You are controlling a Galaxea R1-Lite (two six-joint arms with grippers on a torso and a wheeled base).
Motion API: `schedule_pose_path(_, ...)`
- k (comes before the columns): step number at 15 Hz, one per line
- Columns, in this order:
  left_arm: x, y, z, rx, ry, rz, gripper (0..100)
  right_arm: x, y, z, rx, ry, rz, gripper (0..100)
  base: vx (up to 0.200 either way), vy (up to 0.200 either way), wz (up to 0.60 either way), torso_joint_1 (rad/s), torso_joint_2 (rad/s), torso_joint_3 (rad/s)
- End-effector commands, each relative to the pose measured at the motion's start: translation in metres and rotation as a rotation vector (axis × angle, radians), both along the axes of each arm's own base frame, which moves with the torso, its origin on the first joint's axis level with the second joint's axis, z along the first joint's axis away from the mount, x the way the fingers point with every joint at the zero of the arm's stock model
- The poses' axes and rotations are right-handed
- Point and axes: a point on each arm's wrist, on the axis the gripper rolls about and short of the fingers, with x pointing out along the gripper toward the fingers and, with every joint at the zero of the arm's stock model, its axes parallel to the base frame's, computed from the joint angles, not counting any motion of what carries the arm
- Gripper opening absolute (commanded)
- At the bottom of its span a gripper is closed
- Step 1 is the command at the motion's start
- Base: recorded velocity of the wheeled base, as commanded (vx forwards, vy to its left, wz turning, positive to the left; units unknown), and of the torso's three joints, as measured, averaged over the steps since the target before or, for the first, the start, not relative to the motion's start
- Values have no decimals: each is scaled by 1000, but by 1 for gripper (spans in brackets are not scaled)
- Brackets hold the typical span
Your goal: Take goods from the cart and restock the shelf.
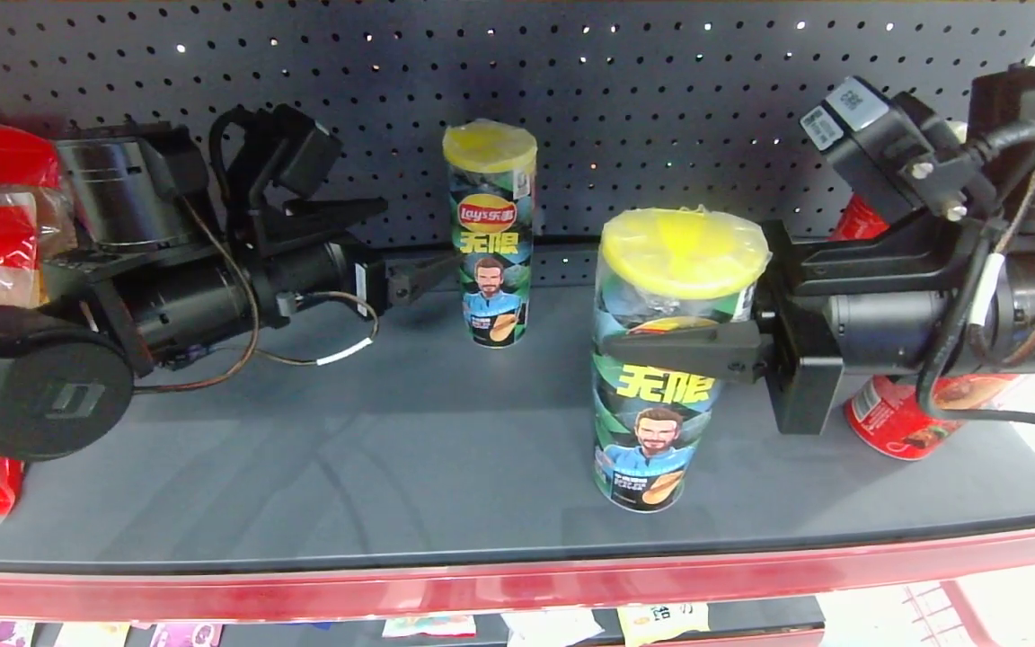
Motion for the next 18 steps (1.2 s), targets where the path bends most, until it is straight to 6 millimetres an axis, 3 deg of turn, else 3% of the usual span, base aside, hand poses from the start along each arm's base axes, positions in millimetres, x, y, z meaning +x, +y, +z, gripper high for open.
schedule_pose_path(1, 9, -16, -5, 2, 7, -34, 100, 0, 0, -1, -2, 2, 1, 0, 0, 0, 0, 0, 0, 0)
schedule_pose_path(4, 14, -33, 1, -12, -22, -71, 100, 0, 0, 0, 0, 0, -2, 0, 0, 0, 0, 0, 0, 0)
schedule_pose_path(12, 17, -38, 2, -24, -32, -82, 100, 1, 0, -3, -7, 6, -8, 0, 0, 0, 0, 0, 0, 0)
schedule_pose_path(18, 46, -28, 2, -31, -55, -27, 100, 2, 1, -3, -9, 8, -15, 0, 0, 0, 0, 0, 0, 0)
